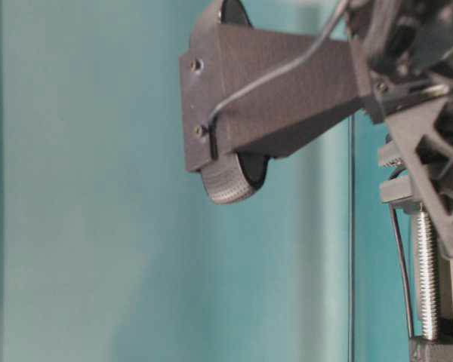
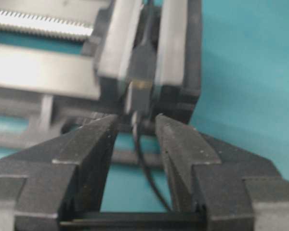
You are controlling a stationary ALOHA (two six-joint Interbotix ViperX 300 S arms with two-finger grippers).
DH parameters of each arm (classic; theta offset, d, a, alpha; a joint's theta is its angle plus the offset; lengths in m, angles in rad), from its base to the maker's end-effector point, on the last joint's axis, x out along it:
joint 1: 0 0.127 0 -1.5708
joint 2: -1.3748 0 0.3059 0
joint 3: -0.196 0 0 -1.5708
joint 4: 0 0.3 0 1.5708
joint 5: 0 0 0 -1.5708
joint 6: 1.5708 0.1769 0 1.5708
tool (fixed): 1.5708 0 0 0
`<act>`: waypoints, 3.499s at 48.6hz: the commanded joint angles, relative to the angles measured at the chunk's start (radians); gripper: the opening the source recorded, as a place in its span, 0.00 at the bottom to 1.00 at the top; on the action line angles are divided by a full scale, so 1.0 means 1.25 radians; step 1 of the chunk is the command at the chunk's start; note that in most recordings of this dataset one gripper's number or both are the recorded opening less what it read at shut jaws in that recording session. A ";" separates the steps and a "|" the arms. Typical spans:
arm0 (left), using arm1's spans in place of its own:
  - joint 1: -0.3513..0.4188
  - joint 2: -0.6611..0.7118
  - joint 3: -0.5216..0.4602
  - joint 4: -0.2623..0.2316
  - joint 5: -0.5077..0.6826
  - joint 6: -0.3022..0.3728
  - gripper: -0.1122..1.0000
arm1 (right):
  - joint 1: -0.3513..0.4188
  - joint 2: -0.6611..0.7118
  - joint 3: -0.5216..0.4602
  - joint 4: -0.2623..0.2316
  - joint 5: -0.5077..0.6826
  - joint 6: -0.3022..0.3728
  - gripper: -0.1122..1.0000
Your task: Insert the USB cable into the fixed female connector.
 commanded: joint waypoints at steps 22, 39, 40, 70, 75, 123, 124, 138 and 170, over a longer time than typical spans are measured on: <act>0.002 0.006 -0.011 0.001 -0.006 -0.007 0.99 | 0.016 -0.103 0.082 0.002 0.063 0.009 0.51; 0.002 0.006 -0.011 0.002 -0.006 -0.007 0.99 | 0.027 -0.249 0.258 -0.028 0.125 0.015 0.51; 0.002 0.005 -0.011 0.001 -0.006 -0.007 0.99 | 0.029 -0.260 0.269 -0.031 0.130 0.015 0.51; 0.002 0.005 -0.010 0.001 -0.006 -0.007 0.99 | 0.063 -0.576 0.650 -0.367 0.403 0.241 0.50; 0.002 0.005 -0.010 0.002 -0.006 -0.007 0.99 | 0.061 -0.639 0.749 -0.449 0.416 0.322 0.50; 0.002 0.005 -0.010 0.002 -0.006 -0.007 0.99 | -0.588 -1.005 1.010 -1.335 0.769 0.576 0.39; 0.002 0.004 -0.010 0.001 -0.006 -0.007 0.99 | -0.589 -1.015 1.017 -1.338 0.769 0.578 0.39; 0.002 0.005 -0.010 0.001 -0.006 -0.007 0.99 | -0.531 -1.179 1.090 -1.347 0.823 0.671 0.38; 0.002 0.004 -0.010 0.002 -0.006 -0.007 0.99 | -0.442 -1.307 1.091 -1.403 0.940 0.659 0.38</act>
